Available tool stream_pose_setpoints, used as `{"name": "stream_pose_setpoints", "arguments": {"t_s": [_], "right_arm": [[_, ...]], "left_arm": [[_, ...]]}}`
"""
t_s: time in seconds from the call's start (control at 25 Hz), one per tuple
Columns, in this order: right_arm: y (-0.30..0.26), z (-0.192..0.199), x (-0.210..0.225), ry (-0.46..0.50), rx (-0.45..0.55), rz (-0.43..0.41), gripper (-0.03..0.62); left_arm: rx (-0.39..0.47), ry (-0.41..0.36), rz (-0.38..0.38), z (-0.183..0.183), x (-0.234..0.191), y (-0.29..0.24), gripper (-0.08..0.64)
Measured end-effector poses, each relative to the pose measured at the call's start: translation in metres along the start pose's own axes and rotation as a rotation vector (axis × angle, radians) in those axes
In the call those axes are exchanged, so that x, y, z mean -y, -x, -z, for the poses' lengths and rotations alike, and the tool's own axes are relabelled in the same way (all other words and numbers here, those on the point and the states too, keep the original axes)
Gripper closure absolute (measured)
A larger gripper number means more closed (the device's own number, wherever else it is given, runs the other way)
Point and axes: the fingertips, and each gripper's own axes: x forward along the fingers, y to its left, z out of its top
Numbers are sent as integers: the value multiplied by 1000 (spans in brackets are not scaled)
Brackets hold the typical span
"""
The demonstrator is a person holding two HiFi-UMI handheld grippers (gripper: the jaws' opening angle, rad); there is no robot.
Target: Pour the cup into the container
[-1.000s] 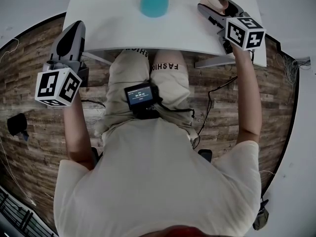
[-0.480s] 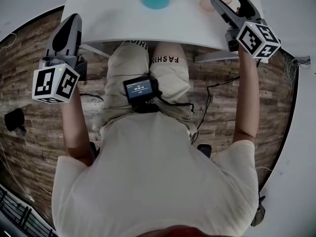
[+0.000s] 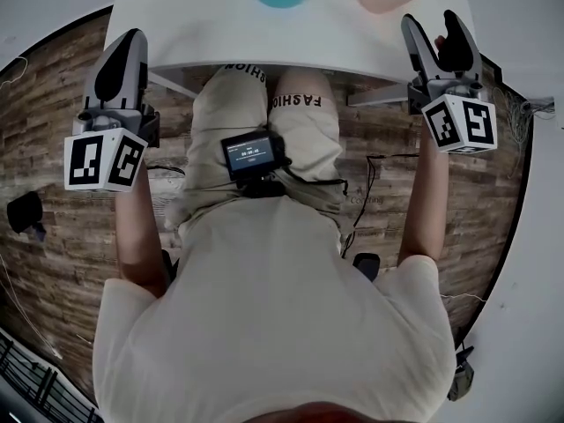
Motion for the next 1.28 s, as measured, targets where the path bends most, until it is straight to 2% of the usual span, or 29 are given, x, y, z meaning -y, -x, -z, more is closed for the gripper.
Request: {"name": "stream_pose_setpoints", "arguments": {"t_s": [0.2, 0.44, 0.72, 1.0, 1.16, 1.28], "right_arm": [[12, 5, -6, -29, 32, 12, 287], [35, 7, -18, 8, 76, 44, 319], [60, 32, -47, 62, 61, 53, 348], [83, 50, -64, 53, 72, 131, 367], [96, 66, -79, 115, 45, 164, 376], [101, 79, -95, 107, 34, 161, 377]], "left_arm": [[28, -13, 6, 0, 6, 2, 549], [47, -26, 28, 10, 20, 10, 549], [28, -35, 66, 34, 38, 21, 549], [0, -18, 89, 62, 51, 29, 549], [-18, -6, 76, 76, 58, 40, 549], [-38, 11, 52, 90, 58, 49, 549]]}}
